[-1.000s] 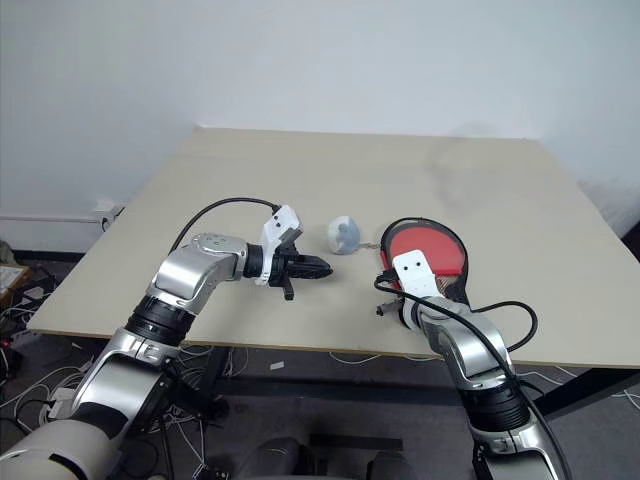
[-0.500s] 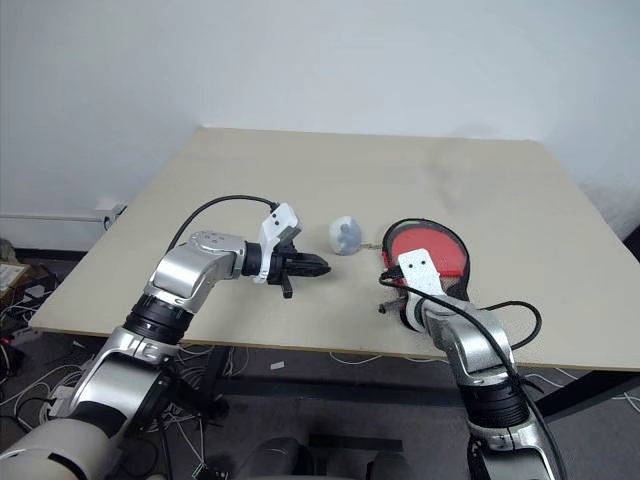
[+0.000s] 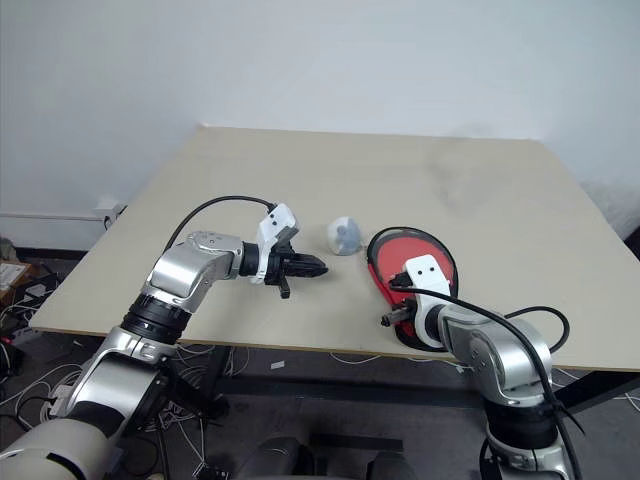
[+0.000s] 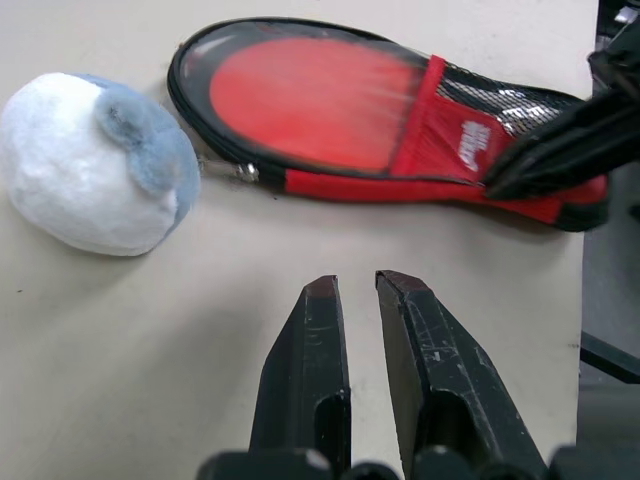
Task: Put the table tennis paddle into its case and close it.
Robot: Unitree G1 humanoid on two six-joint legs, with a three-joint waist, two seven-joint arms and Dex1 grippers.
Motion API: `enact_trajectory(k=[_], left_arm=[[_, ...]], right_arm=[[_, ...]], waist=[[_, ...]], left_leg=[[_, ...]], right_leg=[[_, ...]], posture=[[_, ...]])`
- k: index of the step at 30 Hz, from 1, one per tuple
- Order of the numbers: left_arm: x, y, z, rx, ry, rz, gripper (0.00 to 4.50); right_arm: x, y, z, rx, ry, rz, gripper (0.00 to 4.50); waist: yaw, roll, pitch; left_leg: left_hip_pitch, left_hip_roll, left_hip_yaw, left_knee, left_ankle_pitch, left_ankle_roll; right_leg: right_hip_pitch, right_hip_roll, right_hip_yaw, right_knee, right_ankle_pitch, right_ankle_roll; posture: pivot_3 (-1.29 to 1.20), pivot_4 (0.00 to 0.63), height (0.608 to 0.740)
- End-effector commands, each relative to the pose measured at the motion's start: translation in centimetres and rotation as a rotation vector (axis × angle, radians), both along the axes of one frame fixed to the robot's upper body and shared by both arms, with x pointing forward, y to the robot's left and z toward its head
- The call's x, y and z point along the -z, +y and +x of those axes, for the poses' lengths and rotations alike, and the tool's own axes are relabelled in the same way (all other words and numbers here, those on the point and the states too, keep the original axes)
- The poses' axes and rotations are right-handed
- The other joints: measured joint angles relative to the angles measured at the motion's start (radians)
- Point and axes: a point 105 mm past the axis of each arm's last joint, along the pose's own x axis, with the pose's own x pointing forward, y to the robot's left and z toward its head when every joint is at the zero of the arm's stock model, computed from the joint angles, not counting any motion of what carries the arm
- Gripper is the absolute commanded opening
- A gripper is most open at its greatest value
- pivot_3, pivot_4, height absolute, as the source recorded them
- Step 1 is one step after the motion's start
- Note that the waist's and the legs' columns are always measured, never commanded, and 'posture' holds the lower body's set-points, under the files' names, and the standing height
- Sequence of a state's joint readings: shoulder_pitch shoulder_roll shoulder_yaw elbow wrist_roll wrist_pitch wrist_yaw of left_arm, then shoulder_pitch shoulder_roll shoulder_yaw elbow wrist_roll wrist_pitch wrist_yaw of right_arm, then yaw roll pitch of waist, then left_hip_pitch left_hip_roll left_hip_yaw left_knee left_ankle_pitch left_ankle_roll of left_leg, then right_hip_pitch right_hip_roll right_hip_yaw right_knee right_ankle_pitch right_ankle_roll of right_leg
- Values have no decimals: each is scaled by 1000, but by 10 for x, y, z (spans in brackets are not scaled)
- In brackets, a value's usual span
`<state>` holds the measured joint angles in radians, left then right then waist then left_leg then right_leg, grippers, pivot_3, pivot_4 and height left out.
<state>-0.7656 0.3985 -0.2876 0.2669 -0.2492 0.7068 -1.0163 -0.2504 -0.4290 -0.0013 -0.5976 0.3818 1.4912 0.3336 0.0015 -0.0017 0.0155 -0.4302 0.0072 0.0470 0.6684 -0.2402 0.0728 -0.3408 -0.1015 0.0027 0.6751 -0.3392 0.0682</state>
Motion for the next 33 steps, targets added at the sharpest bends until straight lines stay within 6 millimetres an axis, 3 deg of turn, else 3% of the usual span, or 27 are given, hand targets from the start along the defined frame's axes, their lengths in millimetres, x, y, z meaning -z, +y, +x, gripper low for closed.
enact_trajectory(k=[1,6,11,15,20,21,23,28,30,33], left_arm=[[-20,-1,4,22,-62,-30,534],[-22,0,4,31,-57,-34,534],[-21,-1,3,38,-52,-37,534],[-20,-2,2,41,-47,-43,534],[-19,-2,3,38,-41,-46,534],[-19,-2,3,37,-40,-46,534],[-19,-2,3,35,-37,-53,534],[-22,0,9,4,-50,-83,534],[-24,1,12,-15,-48,-93,534],[-31,3,22,-60,-71,-114,534]], right_arm=[[-11,15,-14,-122,-35,28,21],[-9,19,-34,-209,-15,24,21],[-12,25,-42,-249,-18,48,21],[-14,28,-42,-258,-28,71,1007],[-23,23,-34,-229,-67,98,2773],[-28,22,-31,-225,-84,115,2773],[-38,20,-26,-216,-125,146,2773],[-65,3,15,-32,-272,247,2773],[-63,-2,31,43,-286,267,2773],[-43,-4,53,138,-251,272,2773]], waist=[[0,0,0],[0,-1,0],[0,-1,1],[0,-1,1],[4,-2,1],[5,-2,1],[5,-2,1],[5,-2,1],[5,-2,1],[5,-2,1]], left_leg=[[0,0,0,0,0,0],[0,0,0,0,0,0],[0,0,0,0,0,0],[0,0,0,0,0,0],[0,0,0,1,0,0],[0,0,0,1,0,0],[0,0,0,1,0,0],[0,0,0,1,0,0],[0,0,0,1,0,0],[0,0,0,0,0,0]], right_leg=[[0,0,0,0,0,0],[0,0,0,0,0,0],[0,0,0,-1,0,0],[0,0,0,0,0,0],[1,0,0,0,0,0],[1,0,0,0,0,0],[1,0,0,0,0,0],[1,0,0,0,0,0],[0,0,0,0,0,0],[0,0,0,0,0,0]], posture=[[0,0,715],[0,0,715],[0,0,715],[0,0,715],[0,0,715],[0,0,715],[0,0,715],[0,0,715],[0,0,715],[0,0,715]])
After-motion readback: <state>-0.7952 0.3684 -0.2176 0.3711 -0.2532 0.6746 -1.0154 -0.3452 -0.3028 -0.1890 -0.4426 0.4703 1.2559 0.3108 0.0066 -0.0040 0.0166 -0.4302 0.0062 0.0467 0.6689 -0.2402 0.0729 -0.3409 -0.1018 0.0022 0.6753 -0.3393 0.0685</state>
